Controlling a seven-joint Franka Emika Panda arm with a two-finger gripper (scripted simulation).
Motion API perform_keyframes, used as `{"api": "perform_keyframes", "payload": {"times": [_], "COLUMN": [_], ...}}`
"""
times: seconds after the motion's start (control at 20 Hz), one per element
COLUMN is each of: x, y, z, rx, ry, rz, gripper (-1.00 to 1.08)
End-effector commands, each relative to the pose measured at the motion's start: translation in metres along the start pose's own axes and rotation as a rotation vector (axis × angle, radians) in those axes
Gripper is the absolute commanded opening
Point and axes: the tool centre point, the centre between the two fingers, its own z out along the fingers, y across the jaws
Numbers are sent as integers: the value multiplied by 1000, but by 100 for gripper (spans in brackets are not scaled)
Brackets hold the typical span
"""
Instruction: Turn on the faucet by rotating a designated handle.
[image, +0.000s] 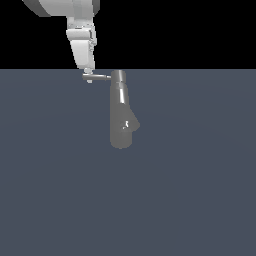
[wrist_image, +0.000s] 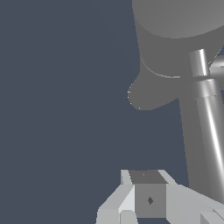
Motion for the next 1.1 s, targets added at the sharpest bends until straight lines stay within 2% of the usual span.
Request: {"api": "perform_keyframes", "payload": {"times": [0.0, 1.05], "x": [0, 1], "y": [7, 59], "z": [-2, -24], "rx": [-3, -3], "ry": [1, 1], "rz": [0, 0], "gripper": [-100, -100]}}
